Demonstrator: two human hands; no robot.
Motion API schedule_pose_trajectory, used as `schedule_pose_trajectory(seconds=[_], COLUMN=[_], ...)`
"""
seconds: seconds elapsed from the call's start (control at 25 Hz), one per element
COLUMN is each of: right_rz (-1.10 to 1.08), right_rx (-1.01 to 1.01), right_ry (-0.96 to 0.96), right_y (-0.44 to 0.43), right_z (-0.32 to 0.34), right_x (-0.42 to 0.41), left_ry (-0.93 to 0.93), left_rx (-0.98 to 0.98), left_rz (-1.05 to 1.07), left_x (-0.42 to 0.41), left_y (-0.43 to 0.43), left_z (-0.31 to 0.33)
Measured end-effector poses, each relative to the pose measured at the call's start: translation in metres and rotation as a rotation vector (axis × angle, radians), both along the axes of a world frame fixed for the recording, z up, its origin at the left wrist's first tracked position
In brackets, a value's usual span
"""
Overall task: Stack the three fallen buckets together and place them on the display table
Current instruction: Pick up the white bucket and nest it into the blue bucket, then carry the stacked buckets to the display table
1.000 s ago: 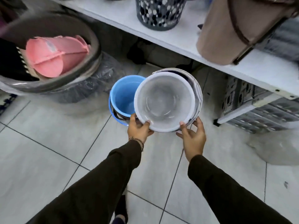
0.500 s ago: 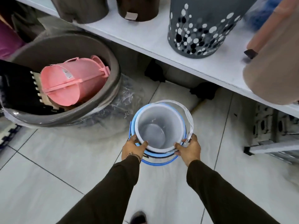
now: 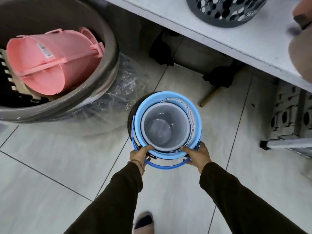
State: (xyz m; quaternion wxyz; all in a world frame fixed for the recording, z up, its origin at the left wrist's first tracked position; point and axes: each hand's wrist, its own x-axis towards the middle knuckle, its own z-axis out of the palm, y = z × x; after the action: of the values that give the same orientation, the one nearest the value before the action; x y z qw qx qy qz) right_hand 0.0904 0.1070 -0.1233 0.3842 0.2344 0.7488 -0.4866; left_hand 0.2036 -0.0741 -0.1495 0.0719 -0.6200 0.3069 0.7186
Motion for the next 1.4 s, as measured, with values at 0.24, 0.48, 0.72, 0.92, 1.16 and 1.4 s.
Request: schedule_pose_trajectory(seconds=[0.24,0.48,0.72,0.92,1.16,1.4], right_rz=[-0.125,-0.15,-0.171,-0.191,-0.173,-0.145], right_rx=[-0.045,-0.13,-0.161,-0.216,-0.236,-0.224], right_ry=[-0.025,0.036,0.181,0.34,0.59,0.832], right_y=[0.001,0.007,0.032,0.044,0.042,0.011], right_z=[0.034,0.138,0.32,0.472,0.61,0.705], right_x=[0.032,0.071,0.121,0.149,0.149,0.072], left_ry=[0.019,0.073,0.157,0.236,0.379,0.552], left_rx=[-0.189,-0.318,-0.466,-0.593,-0.761,-0.791], left_rz=[-0.003,-0.043,-0.089,-0.084,-0.063,-0.037], left_x=[0.015,0.045,0.094,0.117,0.112,0.033], left_y=[-0.002,0.003,0.023,0.03,0.022,-0.016], left_z=[0.046,0.15,0.324,0.484,0.624,0.708])
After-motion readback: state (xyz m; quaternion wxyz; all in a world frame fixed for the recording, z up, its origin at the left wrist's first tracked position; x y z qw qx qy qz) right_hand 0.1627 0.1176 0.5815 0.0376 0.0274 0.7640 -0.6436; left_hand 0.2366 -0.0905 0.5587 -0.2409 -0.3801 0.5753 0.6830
